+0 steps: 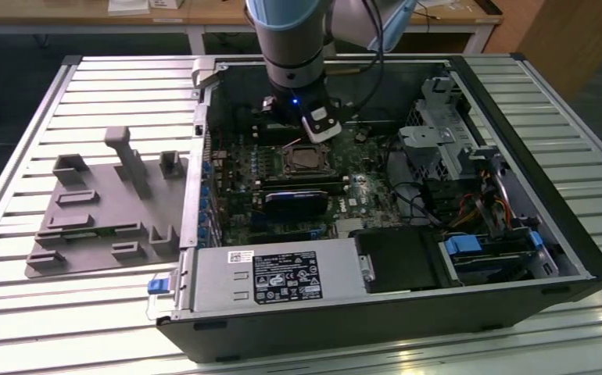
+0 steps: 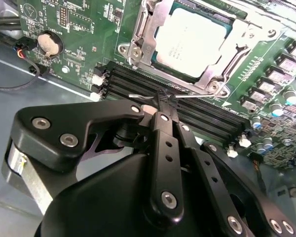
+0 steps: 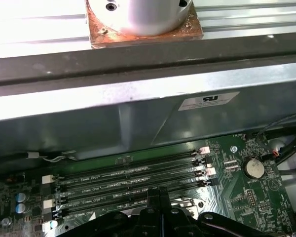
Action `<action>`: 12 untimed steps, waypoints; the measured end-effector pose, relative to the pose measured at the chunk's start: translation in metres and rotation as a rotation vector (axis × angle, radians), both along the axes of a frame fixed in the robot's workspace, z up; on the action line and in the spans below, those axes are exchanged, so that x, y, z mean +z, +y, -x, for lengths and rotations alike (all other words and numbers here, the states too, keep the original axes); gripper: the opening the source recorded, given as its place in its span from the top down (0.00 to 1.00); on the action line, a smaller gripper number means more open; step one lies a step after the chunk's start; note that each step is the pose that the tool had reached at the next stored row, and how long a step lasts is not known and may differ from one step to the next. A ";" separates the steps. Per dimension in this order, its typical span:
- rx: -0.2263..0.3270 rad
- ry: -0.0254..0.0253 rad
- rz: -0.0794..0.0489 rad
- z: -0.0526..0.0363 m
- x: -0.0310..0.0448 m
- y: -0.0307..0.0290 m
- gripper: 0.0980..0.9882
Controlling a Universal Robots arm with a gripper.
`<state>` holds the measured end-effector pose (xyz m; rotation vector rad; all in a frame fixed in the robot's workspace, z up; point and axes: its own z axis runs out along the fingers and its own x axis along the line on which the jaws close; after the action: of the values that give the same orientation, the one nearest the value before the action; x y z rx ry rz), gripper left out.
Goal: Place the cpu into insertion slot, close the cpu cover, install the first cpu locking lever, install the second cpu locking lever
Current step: 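Install the first cpu locking lever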
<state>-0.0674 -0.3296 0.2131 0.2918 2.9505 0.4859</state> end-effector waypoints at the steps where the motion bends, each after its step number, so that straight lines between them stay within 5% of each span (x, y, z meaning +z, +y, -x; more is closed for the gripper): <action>1: -0.005 -0.0001 0.002 -0.0004 -0.0003 0.0002 1.00; 12: -0.044 -0.0001 0.017 -0.0013 -0.0017 0.0008 1.00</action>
<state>-0.0661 -0.3288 0.2114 0.3543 2.9395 0.4553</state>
